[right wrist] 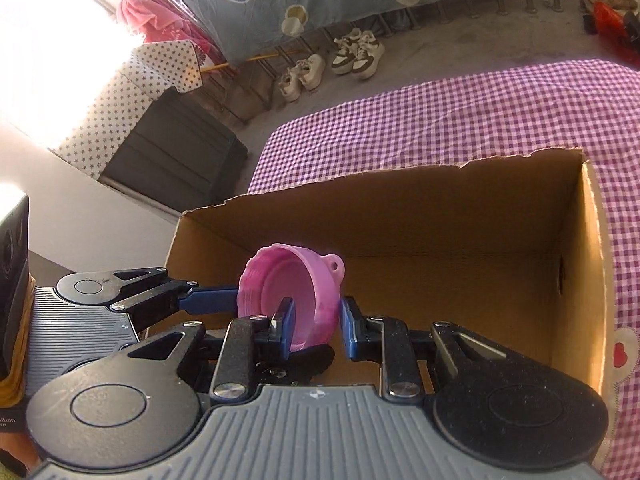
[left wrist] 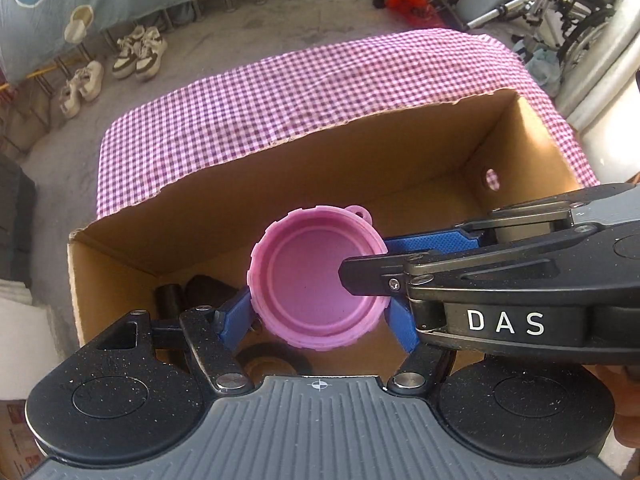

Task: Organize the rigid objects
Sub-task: 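Lower the pink cup into the box and open the right gripper, then move the right gripper to the gold-lidded jar and grip its lid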

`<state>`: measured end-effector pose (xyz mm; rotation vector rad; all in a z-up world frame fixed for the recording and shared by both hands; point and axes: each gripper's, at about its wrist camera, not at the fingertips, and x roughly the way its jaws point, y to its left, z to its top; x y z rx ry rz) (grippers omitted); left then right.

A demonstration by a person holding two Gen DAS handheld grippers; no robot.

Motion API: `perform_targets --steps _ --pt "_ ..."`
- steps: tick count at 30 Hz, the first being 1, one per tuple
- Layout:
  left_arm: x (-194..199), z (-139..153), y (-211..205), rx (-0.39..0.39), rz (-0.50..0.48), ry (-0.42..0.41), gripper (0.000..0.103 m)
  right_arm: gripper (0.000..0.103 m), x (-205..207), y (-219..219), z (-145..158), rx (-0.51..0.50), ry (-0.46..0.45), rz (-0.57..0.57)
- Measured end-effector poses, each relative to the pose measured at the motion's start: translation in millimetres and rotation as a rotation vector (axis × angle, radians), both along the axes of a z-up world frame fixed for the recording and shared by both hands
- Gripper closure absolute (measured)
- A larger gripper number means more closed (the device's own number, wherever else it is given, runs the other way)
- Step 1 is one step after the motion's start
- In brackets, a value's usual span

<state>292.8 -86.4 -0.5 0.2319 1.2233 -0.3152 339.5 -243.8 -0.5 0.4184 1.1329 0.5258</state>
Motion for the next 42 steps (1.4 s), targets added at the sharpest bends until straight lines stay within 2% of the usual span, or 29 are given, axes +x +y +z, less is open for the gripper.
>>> perform_targets --steps 5,13,18,22,27,33,39,40,42 --pt "13.7 -14.9 5.0 0.011 0.054 0.045 0.033 0.076 22.9 15.1 -24.2 -0.027 0.062 0.003" --pt "21.5 -23.3 11.6 -0.005 0.103 0.071 0.032 0.075 34.9 25.1 -40.9 -0.055 0.061 -0.006" --pt "17.7 -11.1 10.0 -0.026 0.124 0.054 0.032 0.074 34.3 19.8 -39.7 -0.016 0.067 -0.023" --pt "7.9 5.8 8.4 -0.054 0.132 0.030 0.031 0.074 23.8 5.8 -24.9 0.035 0.053 -0.052" --pt "-11.4 36.5 7.6 -0.092 0.126 -0.027 0.031 0.074 -14.0 -23.3 9.1 0.097 -0.014 -0.077" --pt "-52.9 73.0 -1.1 -0.133 0.055 -0.110 0.029 0.073 -94.4 -82.9 57.6 0.214 -0.139 -0.137" --pt "-100.4 98.4 1.5 -0.199 -0.003 -0.176 0.029 0.072 -169.3 -138.9 83.3 0.345 -0.250 -0.222" --pt "-110.4 101.4 2.7 -0.207 -0.007 -0.190 0.029 0.071 -181.6 -144.3 85.1 0.362 -0.268 -0.236" --pt "-135.6 105.3 3.7 -0.215 -0.019 -0.231 0.029 0.060 -208.6 -153.6 83.5 0.372 -0.296 -0.250"
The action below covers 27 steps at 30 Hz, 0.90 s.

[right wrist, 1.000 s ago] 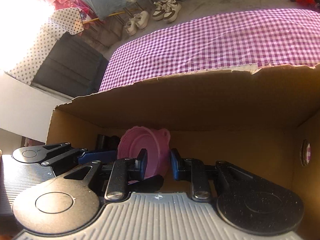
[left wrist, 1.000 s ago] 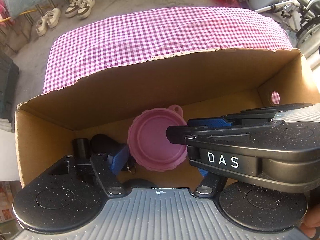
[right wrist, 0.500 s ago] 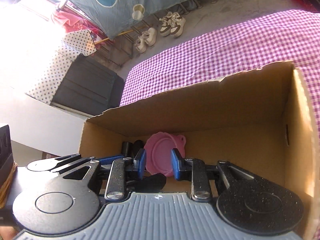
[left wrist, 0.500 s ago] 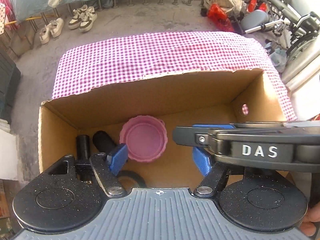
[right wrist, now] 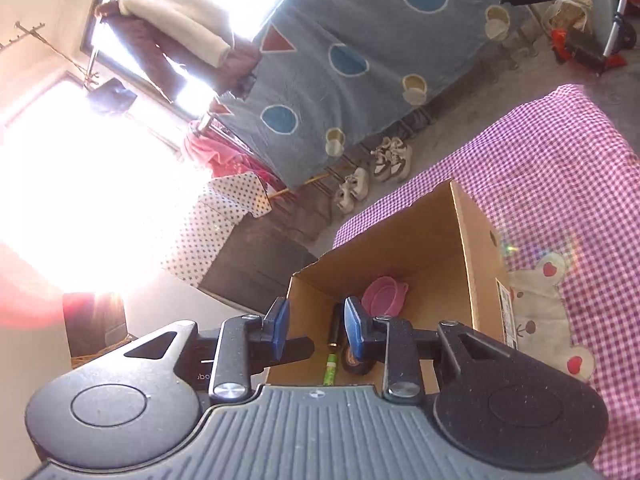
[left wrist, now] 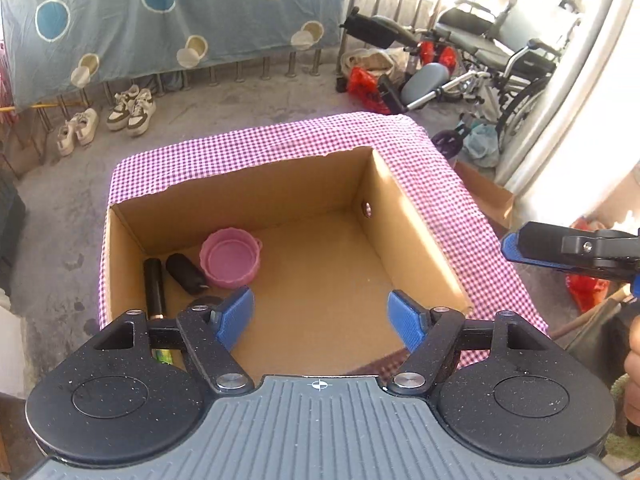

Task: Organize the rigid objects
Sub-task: 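Move the right gripper to the gold-lidded jar and grip its lid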

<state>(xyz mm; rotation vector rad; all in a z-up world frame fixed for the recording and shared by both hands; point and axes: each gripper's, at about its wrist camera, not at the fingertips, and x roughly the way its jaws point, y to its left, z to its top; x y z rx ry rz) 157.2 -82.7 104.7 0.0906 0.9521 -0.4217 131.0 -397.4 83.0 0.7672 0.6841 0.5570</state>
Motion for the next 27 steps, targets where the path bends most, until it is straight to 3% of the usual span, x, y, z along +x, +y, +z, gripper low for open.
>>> perform_targets --steps 1,4,10,14,19,24,27 --pt "-11.4 -0.3 2.2 -0.007 -0.010 -0.016 0.028 0.055 -13.7 -2.3 -3.7 -0.003 -0.012 -0.003" --pt "-49.4 -10.8 9.7 -0.052 -0.025 -0.043 0.024 0.054 -46.6 -0.3 -22.4 0.002 -0.001 0.001" --pt "-97.5 -66.4 15.8 -0.065 0.068 -0.045 0.024 0.053 -88.3 21.6 -89.2 0.061 0.146 0.030" --pt "-107.0 -98.8 2.5 -0.060 0.095 -0.024 0.024 0.053 -84.4 32.2 -120.3 0.068 0.272 0.047" --pt "-113.2 -119.6 -8.0 -0.024 0.114 -0.083 0.027 0.053 -67.9 40.2 -120.3 -0.005 0.245 0.018" --pt "-108.7 -133.7 -12.2 -0.064 0.110 -0.072 0.034 0.054 -50.7 54.3 -132.6 0.017 0.254 0.034" --pt "-104.5 -137.4 -15.9 -0.048 0.103 -0.101 0.035 0.055 -40.8 62.0 -137.9 -0.012 0.251 0.026"
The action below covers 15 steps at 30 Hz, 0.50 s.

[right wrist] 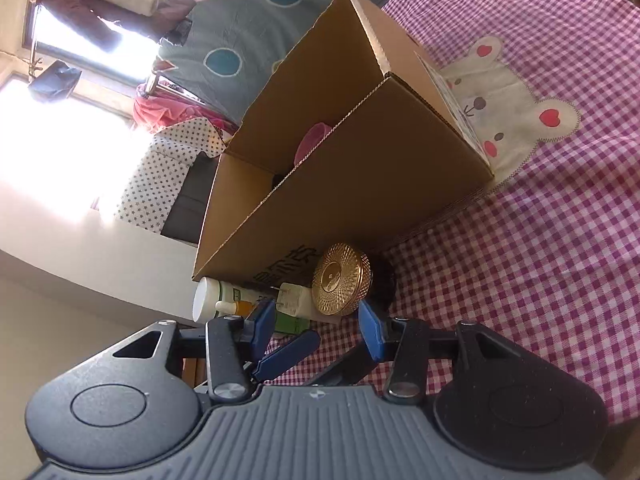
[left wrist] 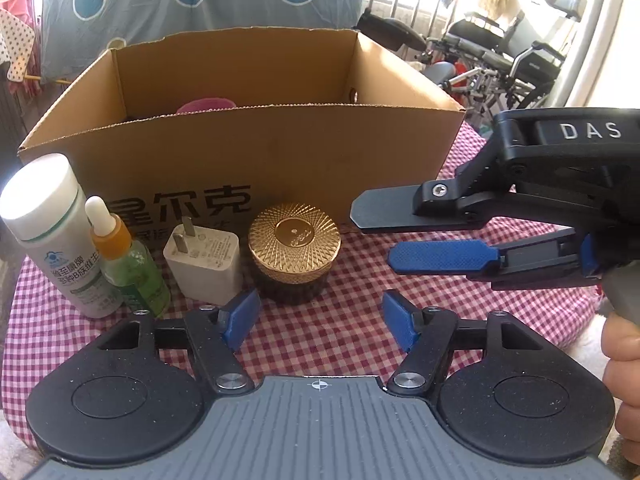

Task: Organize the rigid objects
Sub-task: 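Move the right gripper to the gold-lidded jar and grip its lid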

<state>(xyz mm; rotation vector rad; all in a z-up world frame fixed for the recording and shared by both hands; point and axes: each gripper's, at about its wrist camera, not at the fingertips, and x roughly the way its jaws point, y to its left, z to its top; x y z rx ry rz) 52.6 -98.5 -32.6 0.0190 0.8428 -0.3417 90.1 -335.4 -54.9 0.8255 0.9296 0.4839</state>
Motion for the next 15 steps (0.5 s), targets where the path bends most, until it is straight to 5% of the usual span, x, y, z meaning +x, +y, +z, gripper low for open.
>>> perform_targets --steps 15 --pt "22.6 -14.4 -0.3 -0.006 0.012 0.016 0.037 0.061 51.8 19.9 -13.6 -0.167 -0.022 0.055"
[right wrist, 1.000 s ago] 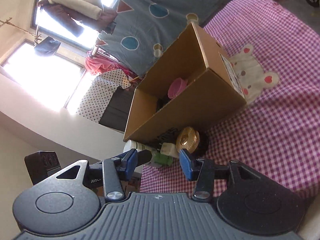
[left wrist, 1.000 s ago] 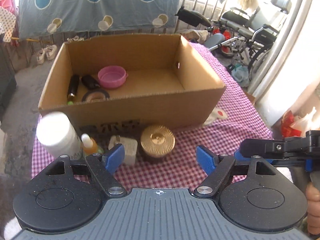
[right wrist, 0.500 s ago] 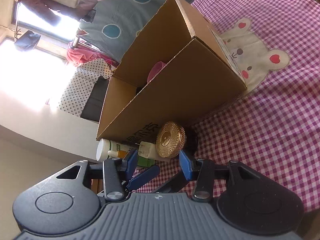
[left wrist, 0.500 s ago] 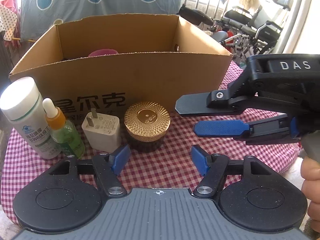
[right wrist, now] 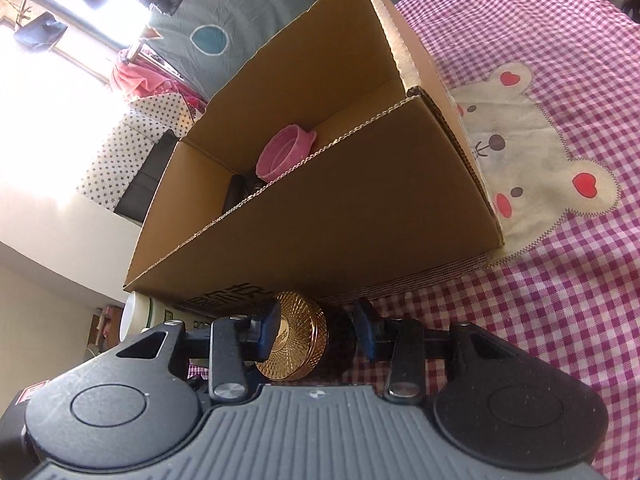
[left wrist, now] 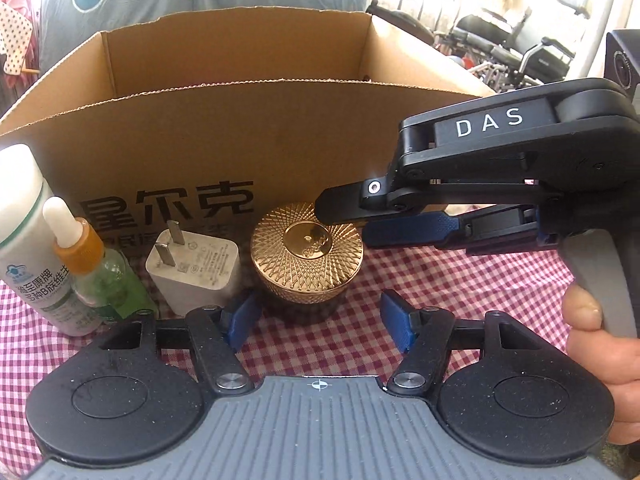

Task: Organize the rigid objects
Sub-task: 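Move the right gripper to the gold-lidded jar and grip its lid, then lift the gold-lidded jar with the right gripper and carry it over the box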

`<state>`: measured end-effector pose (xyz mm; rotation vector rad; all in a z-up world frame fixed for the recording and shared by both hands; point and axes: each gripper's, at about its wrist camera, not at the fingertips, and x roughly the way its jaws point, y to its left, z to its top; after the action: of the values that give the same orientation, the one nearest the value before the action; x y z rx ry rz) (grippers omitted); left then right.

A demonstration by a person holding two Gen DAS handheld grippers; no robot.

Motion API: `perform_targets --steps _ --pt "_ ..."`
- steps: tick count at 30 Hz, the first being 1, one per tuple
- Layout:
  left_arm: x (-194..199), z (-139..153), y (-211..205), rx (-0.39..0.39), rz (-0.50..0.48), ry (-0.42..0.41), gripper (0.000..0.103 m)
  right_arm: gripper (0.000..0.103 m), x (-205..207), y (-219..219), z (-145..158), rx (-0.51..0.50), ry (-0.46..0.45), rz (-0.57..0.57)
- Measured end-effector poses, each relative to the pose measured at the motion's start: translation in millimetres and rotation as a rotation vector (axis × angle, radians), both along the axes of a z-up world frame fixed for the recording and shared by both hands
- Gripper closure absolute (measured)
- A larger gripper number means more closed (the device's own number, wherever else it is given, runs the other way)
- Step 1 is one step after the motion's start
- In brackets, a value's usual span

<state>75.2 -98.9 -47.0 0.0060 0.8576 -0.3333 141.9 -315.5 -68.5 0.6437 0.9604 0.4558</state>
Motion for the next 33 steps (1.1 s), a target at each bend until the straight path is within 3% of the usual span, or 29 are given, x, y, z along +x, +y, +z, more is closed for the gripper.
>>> perform_targets --steps 8,23,33 --pt "-7.5 0.2 -3.5 -0.003 -0.034 -0.003 0.037 0.061 -7.4 2.5 4.3 -0.012 0.008 0.026" --pt "-51.1 13.7 -24.8 -0.019 -0.169 0.047 0.037 0.061 -68.0 -43.8 4.2 0.017 0.065 -0.068" --pt "-43.4 7.2 -34.3 0.053 -0.194 0.025 0.037 0.061 -74.1 -58.0 -1.0 0.060 0.084 -0.094"
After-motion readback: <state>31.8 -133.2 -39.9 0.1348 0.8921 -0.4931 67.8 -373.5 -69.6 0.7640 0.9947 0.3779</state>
